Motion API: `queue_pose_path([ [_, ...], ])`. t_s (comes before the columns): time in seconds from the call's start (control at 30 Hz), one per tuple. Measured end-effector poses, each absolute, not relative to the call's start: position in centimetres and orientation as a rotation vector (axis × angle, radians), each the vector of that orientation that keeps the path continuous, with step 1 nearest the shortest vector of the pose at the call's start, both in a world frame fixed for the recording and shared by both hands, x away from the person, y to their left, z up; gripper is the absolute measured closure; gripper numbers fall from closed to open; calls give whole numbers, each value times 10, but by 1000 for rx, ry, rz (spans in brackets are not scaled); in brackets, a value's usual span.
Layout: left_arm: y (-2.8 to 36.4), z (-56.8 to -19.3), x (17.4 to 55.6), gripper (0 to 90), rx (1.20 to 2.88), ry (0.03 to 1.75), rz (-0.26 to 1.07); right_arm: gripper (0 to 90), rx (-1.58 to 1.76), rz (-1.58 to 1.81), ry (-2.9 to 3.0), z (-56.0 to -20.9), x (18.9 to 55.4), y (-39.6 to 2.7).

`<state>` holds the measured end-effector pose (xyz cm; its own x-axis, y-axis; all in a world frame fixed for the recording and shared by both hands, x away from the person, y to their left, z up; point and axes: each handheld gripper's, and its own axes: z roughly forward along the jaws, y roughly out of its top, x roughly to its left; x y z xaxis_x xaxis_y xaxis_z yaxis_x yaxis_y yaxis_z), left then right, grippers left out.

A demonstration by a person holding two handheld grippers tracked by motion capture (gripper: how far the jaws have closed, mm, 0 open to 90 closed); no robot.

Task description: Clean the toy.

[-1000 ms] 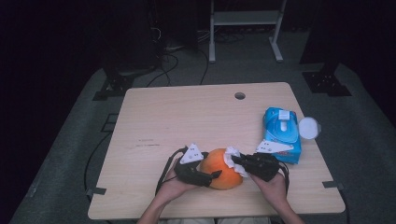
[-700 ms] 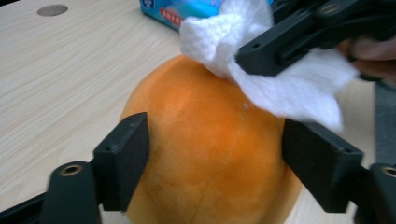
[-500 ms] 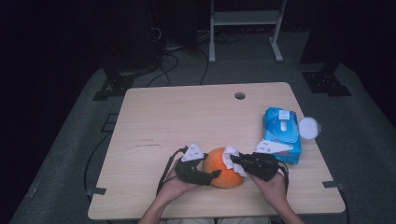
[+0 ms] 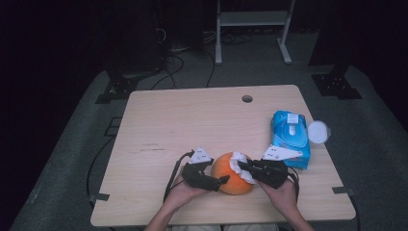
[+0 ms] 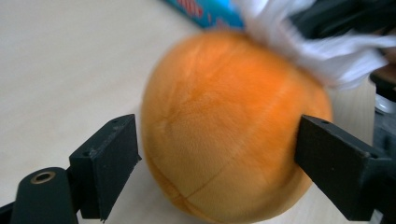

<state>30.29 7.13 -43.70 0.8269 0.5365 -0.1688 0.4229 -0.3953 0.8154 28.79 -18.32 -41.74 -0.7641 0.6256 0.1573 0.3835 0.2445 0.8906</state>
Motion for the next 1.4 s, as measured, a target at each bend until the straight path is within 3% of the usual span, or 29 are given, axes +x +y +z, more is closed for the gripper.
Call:
queue_pose_path([
  [0.1, 69, -433, 296, 286, 2063, 640, 230, 806, 859, 1517, 2293, -411, 280, -168],
  [0.23, 66, -425, 289, 340, 2073, 567, 301, 805, 843, 1506, 2274, -406, 282, -171],
  [0.33, 63, -424, 287, 309, 2072, 548, 292, 805, 931, 1491, 2255, -410, 288, -185],
  [0.5, 71, -430, 301, 115, 2043, 674, 173, 807, 930, 1441, 2286, -413, 283, -190],
  [0.6, 71, -436, 304, 155, 2046, 691, 100, 808, 941, 1457, 2303, -416, 284, -189],
  [0.7, 68, -431, 296, 322, 2072, 632, 239, 808, 919, 1487, 2294, -415, 283, -184],
  [0.87, 65, -417, 284, 363, 2095, 545, 469, 807, 839, 1556, 2263, -405, 279, -173],
  [1.0, 66, -418, 283, 325, 2099, 528, 450, 807, 865, 1554, 2273, -409, 284, -178],
  [1.13, 71, -423, 295, 167, 2027, 648, 303, 808, 921, 1528, 2293, -419, 288, -188],
  [1.2, 75, -428, 303, 151, 1998, 734, 205, 808, 927, 1514, 2296, -419, 288, -189],
  [1.27, 77, -432, 306, 209, 1998, 764, 185, 808, 907, 1502, 2294, -418, 286, -186],
  [1.4, 69, -426, 293, 330, 2039, 623, 334, 808, 771, 1522, 2308, -409, 276, -165],
])
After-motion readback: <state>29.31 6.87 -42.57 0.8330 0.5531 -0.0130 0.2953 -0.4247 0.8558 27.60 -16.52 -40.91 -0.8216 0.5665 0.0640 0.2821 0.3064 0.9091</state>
